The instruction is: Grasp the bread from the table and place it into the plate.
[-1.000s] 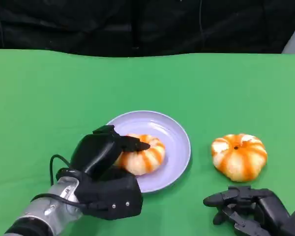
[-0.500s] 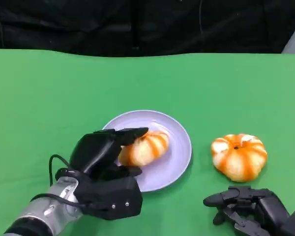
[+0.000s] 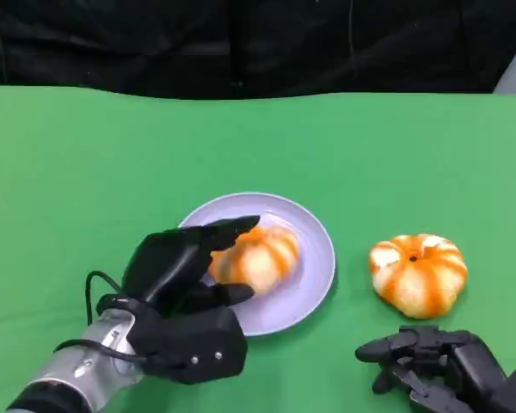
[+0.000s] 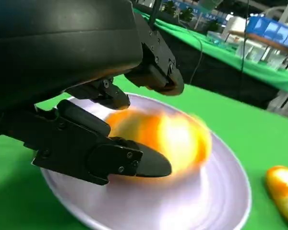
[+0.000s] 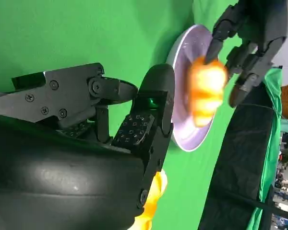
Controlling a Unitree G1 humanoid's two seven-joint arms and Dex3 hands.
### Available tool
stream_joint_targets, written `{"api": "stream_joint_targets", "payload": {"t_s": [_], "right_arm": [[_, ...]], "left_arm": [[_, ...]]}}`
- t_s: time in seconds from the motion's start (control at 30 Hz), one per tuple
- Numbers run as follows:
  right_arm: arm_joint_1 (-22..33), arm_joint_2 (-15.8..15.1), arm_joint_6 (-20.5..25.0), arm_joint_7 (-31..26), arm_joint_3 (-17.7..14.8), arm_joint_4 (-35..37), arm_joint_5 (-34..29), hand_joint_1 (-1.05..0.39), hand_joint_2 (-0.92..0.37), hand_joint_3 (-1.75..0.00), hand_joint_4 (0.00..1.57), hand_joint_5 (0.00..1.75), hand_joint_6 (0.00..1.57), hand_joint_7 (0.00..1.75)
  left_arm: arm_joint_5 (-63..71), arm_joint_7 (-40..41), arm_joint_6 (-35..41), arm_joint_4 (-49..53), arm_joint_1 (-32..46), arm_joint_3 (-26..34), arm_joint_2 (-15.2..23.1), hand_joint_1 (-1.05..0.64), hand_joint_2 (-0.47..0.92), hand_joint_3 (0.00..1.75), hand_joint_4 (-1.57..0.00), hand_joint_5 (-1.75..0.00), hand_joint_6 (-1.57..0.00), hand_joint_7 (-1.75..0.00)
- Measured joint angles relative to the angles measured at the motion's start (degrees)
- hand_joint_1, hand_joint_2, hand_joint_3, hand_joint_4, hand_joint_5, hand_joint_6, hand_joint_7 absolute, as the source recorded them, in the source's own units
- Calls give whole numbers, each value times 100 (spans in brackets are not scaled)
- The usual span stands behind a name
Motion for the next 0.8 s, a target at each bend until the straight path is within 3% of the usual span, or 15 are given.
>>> {"api": "stream_joint_targets", "payload": {"t_s": [0.8], "right_arm": [[0, 6, 0, 105, -7, 16, 27, -8, -92, -39, 78, 121, 109, 34]], "left_arm": [[-244, -467, -311, -30, 93, 125, 40, -94, 92, 55, -37, 0, -28, 0]]}}
